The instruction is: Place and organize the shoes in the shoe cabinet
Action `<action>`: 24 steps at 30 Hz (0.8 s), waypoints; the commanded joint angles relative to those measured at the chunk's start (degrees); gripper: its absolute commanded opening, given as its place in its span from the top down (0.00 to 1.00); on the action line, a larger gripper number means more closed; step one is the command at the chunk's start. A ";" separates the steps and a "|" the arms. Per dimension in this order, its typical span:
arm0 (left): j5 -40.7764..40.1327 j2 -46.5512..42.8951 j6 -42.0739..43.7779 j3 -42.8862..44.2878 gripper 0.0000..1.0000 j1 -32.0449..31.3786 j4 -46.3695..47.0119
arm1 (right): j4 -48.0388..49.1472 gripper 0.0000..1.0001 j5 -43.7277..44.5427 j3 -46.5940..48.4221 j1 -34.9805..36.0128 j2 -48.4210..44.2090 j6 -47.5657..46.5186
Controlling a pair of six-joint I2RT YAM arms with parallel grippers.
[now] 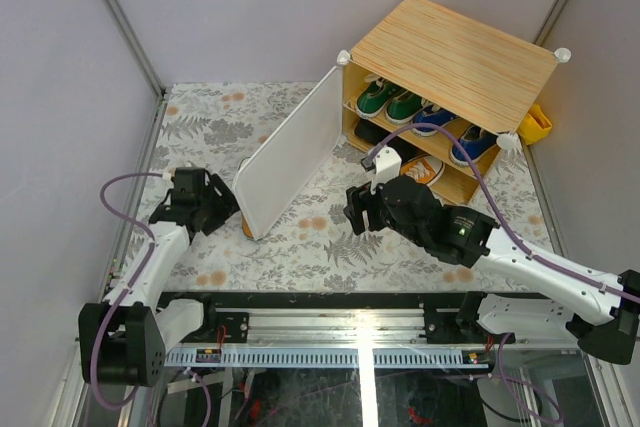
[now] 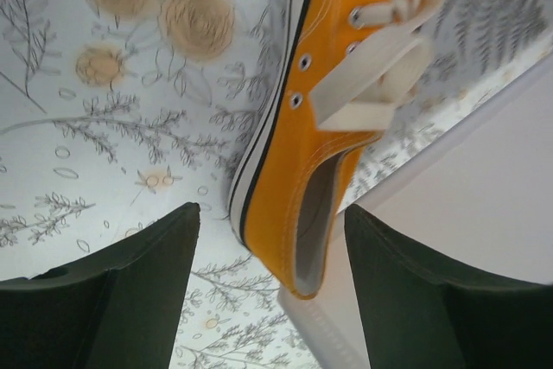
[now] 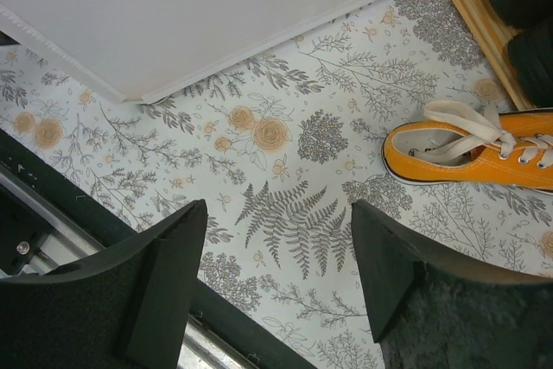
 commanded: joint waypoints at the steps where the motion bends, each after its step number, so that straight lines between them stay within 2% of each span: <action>1: -0.64 -0.41 0.16 -3.58 0.34 -2.88 5.12 | 2.38 0.26 -0.85 0.40 0.20 -0.15 1.06; 4: -2.47 1.61 -0.45 -4.76 0.34 -5.63 6.94 | 2.52 0.26 -1.53 0.28 0.17 0.56 1.34; 9: -0.96 3.38 -2.25 -6.22 0.34 -6.95 12.13 | 2.52 0.26 -1.69 -0.08 0.21 0.92 1.52; 13: -1.95 8.25 -2.04 -7.98 0.35 -7.04 14.74 | 2.57 0.26 -1.47 -0.57 0.24 0.73 1.49; 14: -1.73 9.29 -2.12 -9.00 0.43 -7.07 15.78 | 2.57 0.26 -1.41 -0.68 0.20 0.65 1.47; 15: -1.38 9.87 -2.40 -10.03 0.58 -7.07 16.69 | 2.57 0.26 -1.20 -0.94 0.18 0.57 1.50; 16: -1.10 10.06 -2.73 -11.06 0.68 -7.05 17.70 | 2.57 0.26 -1.02 -1.12 0.20 0.49 1.45; 17: -0.91 10.04 -2.98 -12.24 0.72 -7.15 18.52 | 2.69 0.26 -0.88 -1.40 0.18 0.46 1.49; 21: -1.15 9.13 -2.67 -12.71 0.76 -7.17 18.29 | 3.17 0.26 -0.63 -1.98 0.18 0.62 1.47; 23: -1.39 6.57 -2.09 -10.94 0.97 -7.16 16.06 | 3.22 0.26 -0.57 -2.08 0.20 0.93 1.41; 24: -2.02 4.92 -1.83 -9.40 1.00 -7.15 13.60 | 3.14 0.26 -0.43 -2.10 0.18 1.05 1.53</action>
